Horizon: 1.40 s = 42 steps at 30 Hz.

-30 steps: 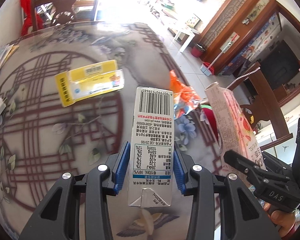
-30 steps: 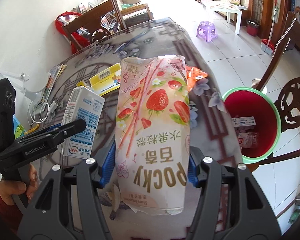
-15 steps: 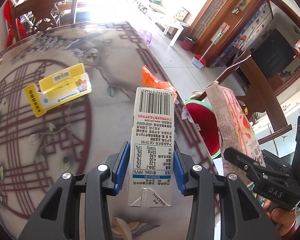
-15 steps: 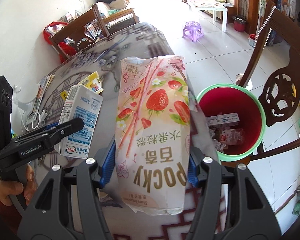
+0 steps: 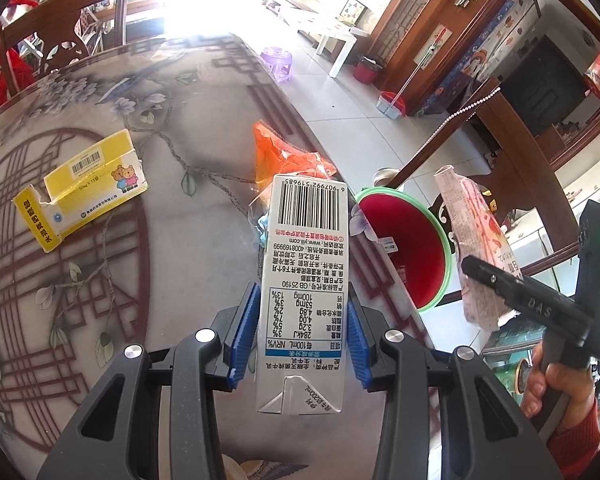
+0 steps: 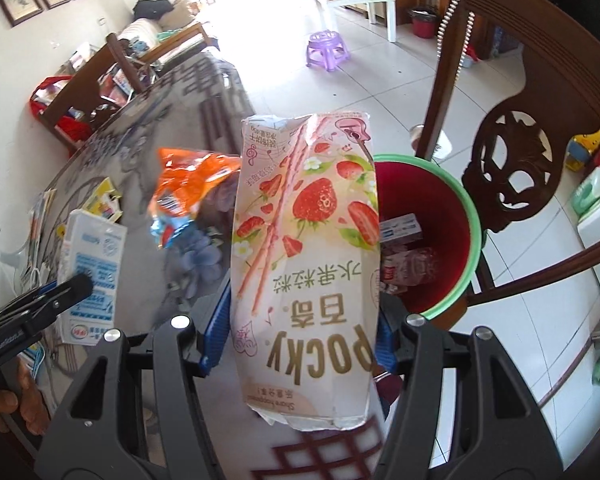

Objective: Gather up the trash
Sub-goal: 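Lift and carry the milk carton and Pocky box toward the red bin with both tools, then open the right tool over the bin while the left tool releases the milk carton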

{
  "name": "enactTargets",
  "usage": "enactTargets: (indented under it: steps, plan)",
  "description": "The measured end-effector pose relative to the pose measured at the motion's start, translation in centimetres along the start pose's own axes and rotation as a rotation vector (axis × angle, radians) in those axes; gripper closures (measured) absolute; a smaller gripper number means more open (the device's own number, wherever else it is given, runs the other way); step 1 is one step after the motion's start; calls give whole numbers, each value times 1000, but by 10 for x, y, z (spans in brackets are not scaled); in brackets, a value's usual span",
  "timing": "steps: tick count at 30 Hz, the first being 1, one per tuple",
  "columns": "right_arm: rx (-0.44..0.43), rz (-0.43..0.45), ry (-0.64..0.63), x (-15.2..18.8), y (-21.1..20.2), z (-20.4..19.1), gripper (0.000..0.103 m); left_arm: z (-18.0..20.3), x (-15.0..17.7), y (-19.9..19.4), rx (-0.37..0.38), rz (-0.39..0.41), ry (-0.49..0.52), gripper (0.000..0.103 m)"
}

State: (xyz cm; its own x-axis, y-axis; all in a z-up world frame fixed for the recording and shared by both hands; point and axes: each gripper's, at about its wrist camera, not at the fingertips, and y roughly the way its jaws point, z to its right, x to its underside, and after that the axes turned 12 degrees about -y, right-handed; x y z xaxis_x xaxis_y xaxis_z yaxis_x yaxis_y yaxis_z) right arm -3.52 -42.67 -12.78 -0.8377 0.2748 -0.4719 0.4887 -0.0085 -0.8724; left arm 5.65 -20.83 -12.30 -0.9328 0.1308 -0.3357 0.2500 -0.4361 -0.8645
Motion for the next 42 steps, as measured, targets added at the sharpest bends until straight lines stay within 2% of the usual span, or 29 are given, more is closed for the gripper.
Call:
enactTargets:
  steps: [10,11,12,13,16,23,32,42]
  plan:
    - [78,-14,77,-9,23,42,43,5,-2,5,-8,-14,16,65]
    - [93,-9,84,-10,24,46,40,7,-2,7,-7,-19,20,65]
    - [114,-2,96,-11,24,50,31,8,-1,9,-6,-24,24,65]
    - [130,2,108,-12,23,54,28,11,0,11,-1,-34,29,65]
    - [127,25,140,-9,16,63,27,20,1,19,23,-59,53,65]
    - [114,32,199,14,-4,71,26,65,3,47,56,-101,191,65]
    - [143,26,253,52,-31,87,23,124,11,70,94,-126,291,65]
    - [161,27,330,85,-54,120,23,178,12,105,83,-144,380,65]
